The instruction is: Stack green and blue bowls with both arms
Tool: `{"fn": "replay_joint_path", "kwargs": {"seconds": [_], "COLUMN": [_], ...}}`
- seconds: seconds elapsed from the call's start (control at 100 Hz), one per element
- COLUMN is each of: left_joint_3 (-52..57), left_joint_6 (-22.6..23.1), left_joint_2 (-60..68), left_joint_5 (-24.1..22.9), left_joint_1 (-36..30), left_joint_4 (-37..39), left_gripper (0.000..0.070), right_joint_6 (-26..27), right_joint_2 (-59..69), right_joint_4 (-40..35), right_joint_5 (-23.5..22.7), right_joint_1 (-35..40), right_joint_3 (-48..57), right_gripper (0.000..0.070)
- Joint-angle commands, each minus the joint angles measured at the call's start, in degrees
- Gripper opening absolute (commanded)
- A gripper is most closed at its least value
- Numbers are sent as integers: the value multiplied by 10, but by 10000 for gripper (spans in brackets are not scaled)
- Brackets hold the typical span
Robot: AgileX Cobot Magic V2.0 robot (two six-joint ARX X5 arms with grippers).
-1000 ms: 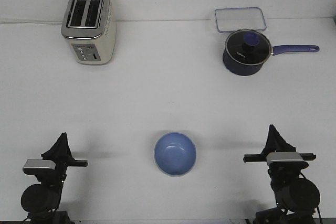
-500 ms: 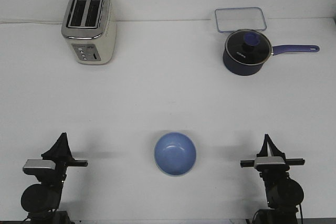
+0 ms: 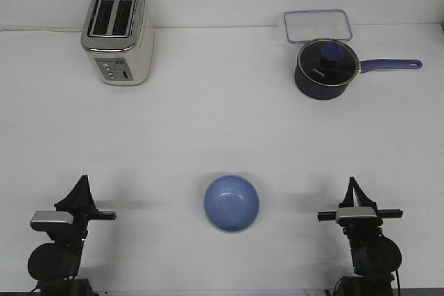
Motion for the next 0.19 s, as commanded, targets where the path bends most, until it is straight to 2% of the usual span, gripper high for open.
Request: {"fn": "replay_joint_path", "kwargs": {"seconds": [0.0, 0.18], "left_joint_3": [-11, -11], "left_joint_6": [-1, -1], "left_joint_2": [0, 0], "left_joint_5": [-1, -1], "left_joint_1": [0, 0], "left_joint_4": [6, 6], "left_gripper": [14, 14], "right_joint_6": [1, 1], "right_joint_2": [-1, -1], "right_joint_4": [7, 7], "right_joint_5": [0, 0], "right_joint_1": [0, 0], "right_joint_3": [-1, -1], "right_gripper": [0, 0]}}
